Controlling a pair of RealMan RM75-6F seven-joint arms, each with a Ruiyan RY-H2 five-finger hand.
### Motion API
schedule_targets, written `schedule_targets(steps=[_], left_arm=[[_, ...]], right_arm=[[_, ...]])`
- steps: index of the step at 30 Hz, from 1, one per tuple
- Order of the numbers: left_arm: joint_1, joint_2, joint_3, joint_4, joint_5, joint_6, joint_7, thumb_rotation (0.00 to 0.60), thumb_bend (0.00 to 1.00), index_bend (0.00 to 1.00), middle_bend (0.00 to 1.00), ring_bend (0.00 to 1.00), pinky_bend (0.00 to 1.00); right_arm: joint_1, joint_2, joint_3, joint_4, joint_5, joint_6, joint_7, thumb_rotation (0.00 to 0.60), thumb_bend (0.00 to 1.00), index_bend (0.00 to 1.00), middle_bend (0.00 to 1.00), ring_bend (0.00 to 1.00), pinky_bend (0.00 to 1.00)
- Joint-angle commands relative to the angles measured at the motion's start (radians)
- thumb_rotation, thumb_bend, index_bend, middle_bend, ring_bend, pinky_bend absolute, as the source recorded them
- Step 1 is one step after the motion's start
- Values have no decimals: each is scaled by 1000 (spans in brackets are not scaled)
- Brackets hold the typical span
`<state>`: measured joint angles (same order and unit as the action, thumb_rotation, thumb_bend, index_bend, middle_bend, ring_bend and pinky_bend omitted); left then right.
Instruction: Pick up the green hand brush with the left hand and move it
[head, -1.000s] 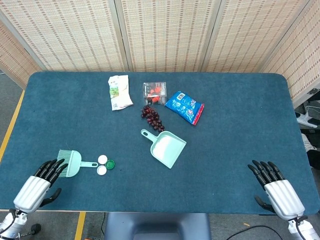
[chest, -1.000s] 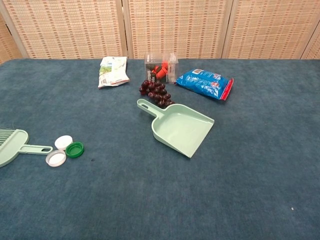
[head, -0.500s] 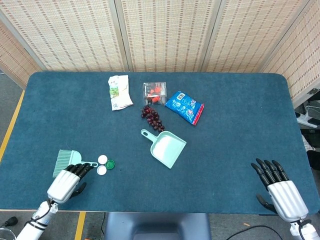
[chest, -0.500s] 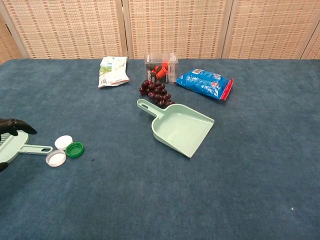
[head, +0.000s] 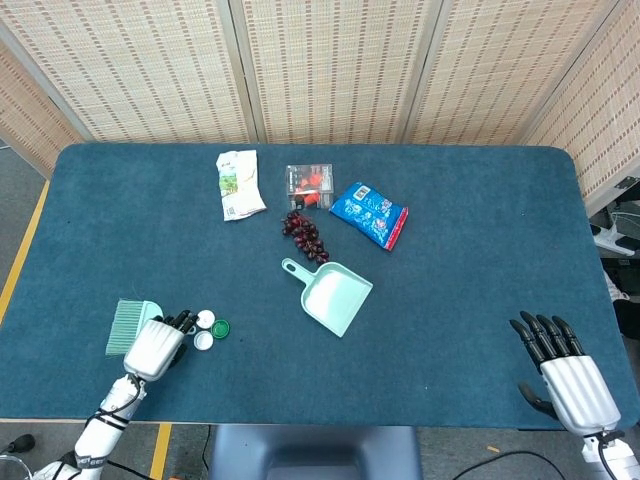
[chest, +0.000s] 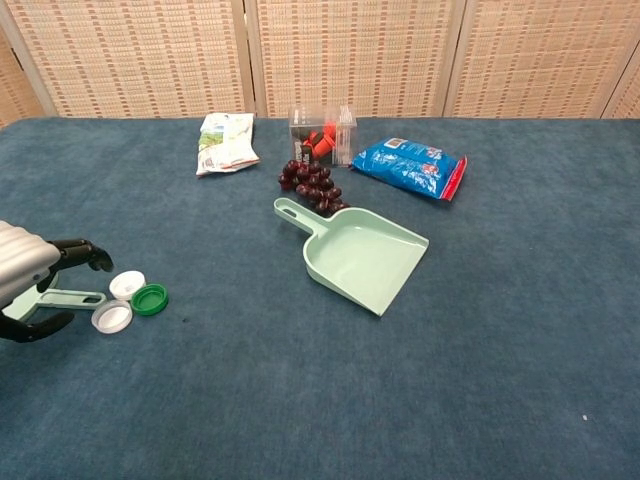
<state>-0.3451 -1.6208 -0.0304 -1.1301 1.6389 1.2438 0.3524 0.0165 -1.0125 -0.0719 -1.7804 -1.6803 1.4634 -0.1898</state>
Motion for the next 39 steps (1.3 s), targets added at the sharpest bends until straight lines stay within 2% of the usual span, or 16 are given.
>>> schedule_targets(steps=[1, 14, 26, 34, 39], left_arm=[[-14, -19, -6, 25, -14, -11, 26, 600, 352, 284, 301, 550, 662], [-23, -44, -7, 106, -61, -15, 52, 600, 343, 343, 384, 600, 699], [-38, -65, 15, 138, -71, -35, 66, 600, 340, 364, 403, 606, 699], [-42, -79, 16, 173, -74, -18, 78, 600, 346, 518, 581, 635, 716], [-40, -94, 21, 206, -57, 22, 57, 600, 371, 596, 660, 658, 729]], right_arm=[[-2, 5, -2, -3, 0, 1, 4, 600, 215, 0, 0, 0, 0], [-2, 5, -7, -6, -4, -6, -7, 600, 215, 0, 0, 0, 0], [-3, 10, -8, -7, -5, -4, 6, 600, 215, 0, 0, 0, 0], [4, 21, -20, -13, -14, -23, 19, 600, 215, 0, 0, 0, 0], [4, 20, -20, -15, -12, -25, 13, 600, 215, 0, 0, 0, 0]])
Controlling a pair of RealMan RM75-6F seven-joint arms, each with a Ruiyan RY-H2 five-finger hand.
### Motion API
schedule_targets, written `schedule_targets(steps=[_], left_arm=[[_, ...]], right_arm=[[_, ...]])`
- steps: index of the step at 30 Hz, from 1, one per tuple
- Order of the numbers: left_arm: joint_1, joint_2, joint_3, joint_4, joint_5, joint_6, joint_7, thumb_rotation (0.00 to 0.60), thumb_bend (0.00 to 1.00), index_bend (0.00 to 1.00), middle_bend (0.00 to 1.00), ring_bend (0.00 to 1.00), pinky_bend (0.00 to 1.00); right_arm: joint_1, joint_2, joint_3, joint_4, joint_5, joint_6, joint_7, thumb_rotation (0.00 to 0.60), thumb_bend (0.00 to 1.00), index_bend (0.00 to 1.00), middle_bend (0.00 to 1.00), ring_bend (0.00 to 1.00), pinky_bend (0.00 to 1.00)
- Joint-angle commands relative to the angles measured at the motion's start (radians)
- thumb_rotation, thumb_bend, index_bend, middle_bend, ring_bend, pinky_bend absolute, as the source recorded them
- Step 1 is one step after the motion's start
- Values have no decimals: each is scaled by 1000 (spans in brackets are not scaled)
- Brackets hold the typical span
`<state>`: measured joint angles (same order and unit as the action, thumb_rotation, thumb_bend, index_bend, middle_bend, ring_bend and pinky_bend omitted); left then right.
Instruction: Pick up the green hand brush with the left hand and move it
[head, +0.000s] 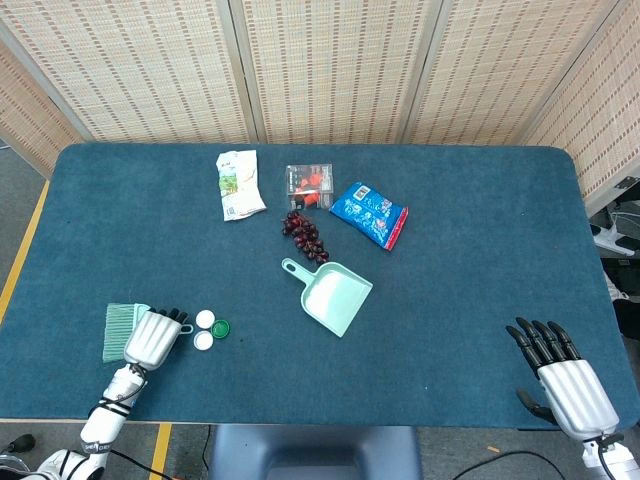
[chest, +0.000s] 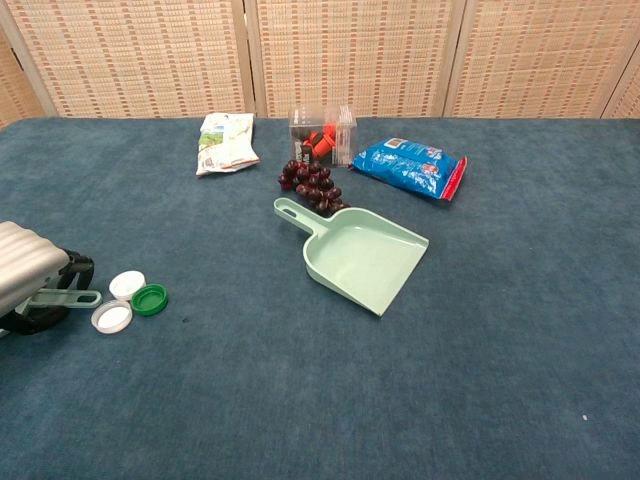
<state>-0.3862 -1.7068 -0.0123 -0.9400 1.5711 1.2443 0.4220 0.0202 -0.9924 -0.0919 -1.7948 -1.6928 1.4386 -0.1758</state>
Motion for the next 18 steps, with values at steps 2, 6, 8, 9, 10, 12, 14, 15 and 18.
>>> schedule_targets(steps=[2, 6, 8, 9, 10, 12, 14, 15, 18], left_arm=[[2, -14, 5, 28, 22, 46, -25, 600, 405, 636, 699, 671, 733], [4, -19, 4, 34, 48, 111, -99, 600, 556, 746, 816, 734, 787], [2, -17, 3, 32, 66, 154, -221, 600, 609, 779, 857, 765, 835], [2, -17, -1, 32, 72, 179, -294, 600, 623, 781, 862, 771, 848], [2, -16, -4, 33, 77, 202, -371, 600, 642, 784, 868, 776, 861], [4, -16, -16, 35, 81, 247, -504, 600, 664, 788, 884, 783, 871], [5, -18, -19, 42, 82, 261, -543, 600, 670, 791, 893, 788, 878], [7, -20, -26, 39, 80, 280, -599, 600, 672, 792, 899, 792, 881], [26, -14, -71, -40, 44, 358, -963, 600, 680, 799, 914, 808, 896]], right_arm=[[0, -1, 0, -1, 1, -1, -2, 600, 215, 0, 0, 0, 0], [2, -2, 1, 0, 5, -6, -4, 600, 215, 0, 0, 0, 0], [2, -3, 1, 0, 6, -7, -4, 600, 214, 0, 0, 0, 0], [3, -3, 1, 0, 7, -8, -5, 600, 215, 0, 0, 0, 0], [3, -3, 2, 0, 8, -9, -5, 600, 215, 0, 0, 0, 0], [3, -3, 2, -1, 10, -9, -6, 600, 215, 0, 0, 0, 0], [3, -3, 2, -1, 10, -10, -7, 600, 215, 0, 0, 0, 0], [3, -4, 2, -1, 11, -10, -7, 600, 215, 0, 0, 0, 0], [3, -5, 1, -2, 10, -11, -9, 600, 215, 0, 0, 0, 0]])
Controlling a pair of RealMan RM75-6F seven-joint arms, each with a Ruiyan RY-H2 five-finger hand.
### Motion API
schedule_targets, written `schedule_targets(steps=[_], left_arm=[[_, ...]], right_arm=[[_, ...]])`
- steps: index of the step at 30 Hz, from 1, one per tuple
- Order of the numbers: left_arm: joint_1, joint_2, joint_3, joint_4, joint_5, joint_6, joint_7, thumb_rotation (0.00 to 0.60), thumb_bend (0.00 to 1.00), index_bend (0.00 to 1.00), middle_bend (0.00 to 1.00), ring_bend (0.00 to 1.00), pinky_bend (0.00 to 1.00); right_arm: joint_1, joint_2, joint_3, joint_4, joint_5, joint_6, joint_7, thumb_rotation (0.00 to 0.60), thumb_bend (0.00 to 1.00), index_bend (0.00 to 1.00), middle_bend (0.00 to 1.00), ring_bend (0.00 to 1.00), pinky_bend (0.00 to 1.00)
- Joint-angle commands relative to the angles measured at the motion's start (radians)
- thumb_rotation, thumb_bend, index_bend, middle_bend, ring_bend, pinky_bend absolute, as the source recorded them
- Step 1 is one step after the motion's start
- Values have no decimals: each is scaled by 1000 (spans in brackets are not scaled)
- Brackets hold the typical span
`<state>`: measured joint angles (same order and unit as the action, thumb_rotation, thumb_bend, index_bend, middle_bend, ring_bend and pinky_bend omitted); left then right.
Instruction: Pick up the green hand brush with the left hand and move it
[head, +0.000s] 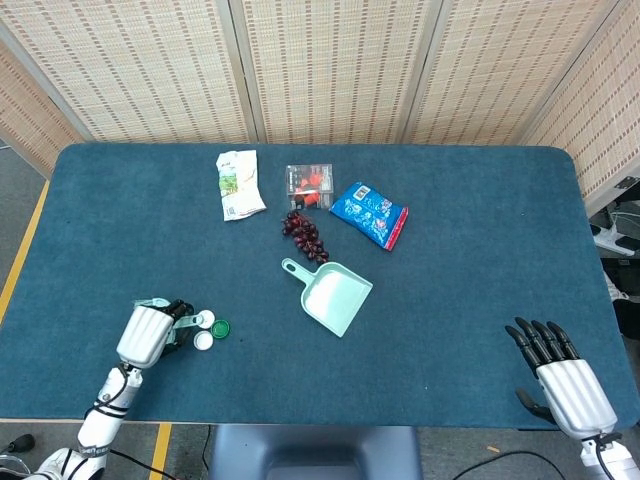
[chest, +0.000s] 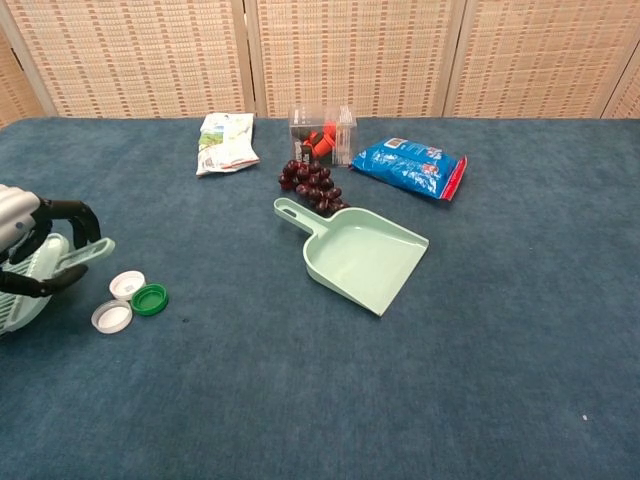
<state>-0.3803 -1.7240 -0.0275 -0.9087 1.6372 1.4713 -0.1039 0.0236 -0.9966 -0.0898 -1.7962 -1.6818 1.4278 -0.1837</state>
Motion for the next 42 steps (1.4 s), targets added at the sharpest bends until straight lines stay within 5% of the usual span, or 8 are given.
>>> schedule_targets(steps=[1, 11, 42], left_arm=[[27, 13, -74, -108, -48, 134, -572, 600, 681, 800, 915, 809, 895], [29, -70, -87, 52, -89, 104, -830, 600, 681, 801, 917, 826, 895], [-9, -271, -21, 372, -18, 160, -927, 600, 685, 801, 917, 826, 895]], right_arm=[[-1, -1, -2, -2, -3, 0, -2, 600, 215, 0, 0, 0, 0], [-3, 0, -4, -4, -8, 6, -3, 600, 215, 0, 0, 0, 0], [-9, 16, -6, -6, -18, 22, 24, 600, 215, 0, 0, 0, 0]])
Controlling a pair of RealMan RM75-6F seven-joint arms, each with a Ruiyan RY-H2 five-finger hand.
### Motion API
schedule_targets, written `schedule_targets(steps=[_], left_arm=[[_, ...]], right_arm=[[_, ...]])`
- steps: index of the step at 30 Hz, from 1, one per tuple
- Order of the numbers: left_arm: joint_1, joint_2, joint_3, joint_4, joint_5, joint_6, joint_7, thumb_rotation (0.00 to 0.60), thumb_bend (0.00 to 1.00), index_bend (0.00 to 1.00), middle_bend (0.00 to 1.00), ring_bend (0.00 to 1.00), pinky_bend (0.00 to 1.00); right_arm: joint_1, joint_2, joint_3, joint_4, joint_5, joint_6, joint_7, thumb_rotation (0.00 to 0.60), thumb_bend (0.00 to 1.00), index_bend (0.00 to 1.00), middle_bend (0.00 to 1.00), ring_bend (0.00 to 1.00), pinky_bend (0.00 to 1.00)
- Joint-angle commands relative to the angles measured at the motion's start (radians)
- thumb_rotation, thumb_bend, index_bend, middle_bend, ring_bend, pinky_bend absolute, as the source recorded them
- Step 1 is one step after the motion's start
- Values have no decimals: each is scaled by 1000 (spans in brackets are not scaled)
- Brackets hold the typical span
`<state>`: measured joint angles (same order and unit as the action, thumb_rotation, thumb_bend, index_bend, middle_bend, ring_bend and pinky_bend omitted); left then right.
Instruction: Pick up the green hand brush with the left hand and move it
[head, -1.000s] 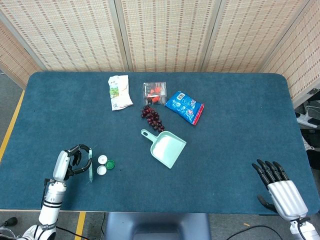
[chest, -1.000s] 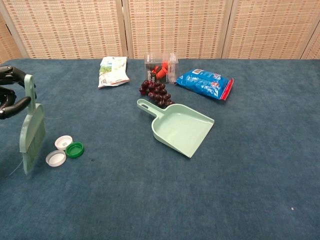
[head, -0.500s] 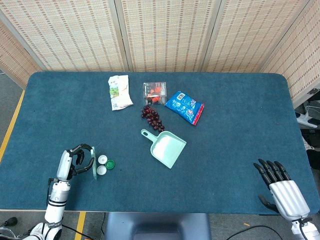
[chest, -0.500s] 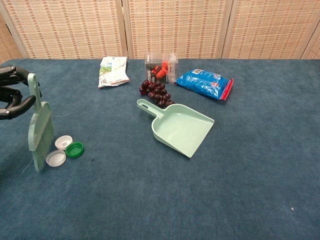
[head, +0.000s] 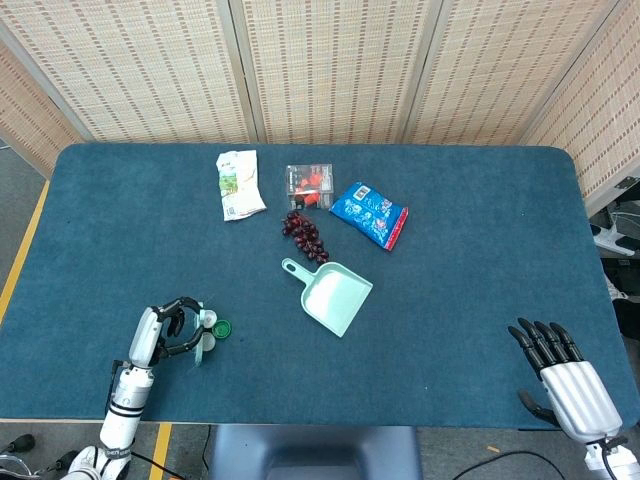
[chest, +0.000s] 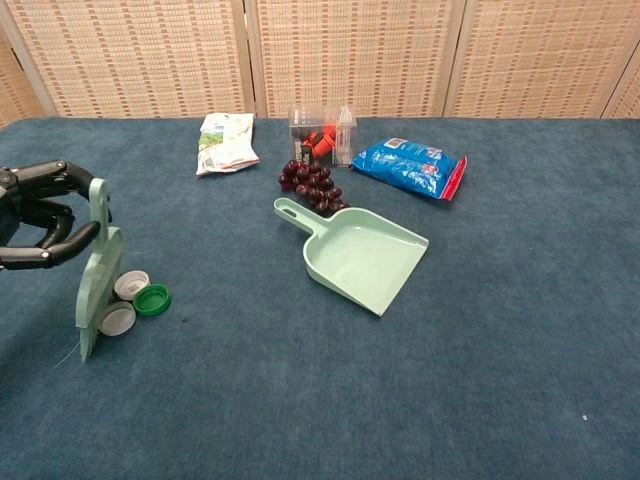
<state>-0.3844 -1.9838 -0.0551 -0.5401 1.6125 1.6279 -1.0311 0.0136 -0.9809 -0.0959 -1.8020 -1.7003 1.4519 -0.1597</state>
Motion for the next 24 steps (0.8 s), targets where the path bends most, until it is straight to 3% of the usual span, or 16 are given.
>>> schedule_targets(steps=[1, 24], left_arm=[[-7, -16, 10, 1, 9, 2, 0, 600, 685, 801, 917, 826, 895], [-142, -192, 57, -74, 92, -33, 109, 600, 685, 801, 917, 826, 895]], right_arm=[[1, 0, 0, 0, 1, -3, 0, 600, 215, 0, 0, 0, 0], [6, 22, 4, 6, 7, 0, 56, 600, 215, 0, 0, 0, 0]])
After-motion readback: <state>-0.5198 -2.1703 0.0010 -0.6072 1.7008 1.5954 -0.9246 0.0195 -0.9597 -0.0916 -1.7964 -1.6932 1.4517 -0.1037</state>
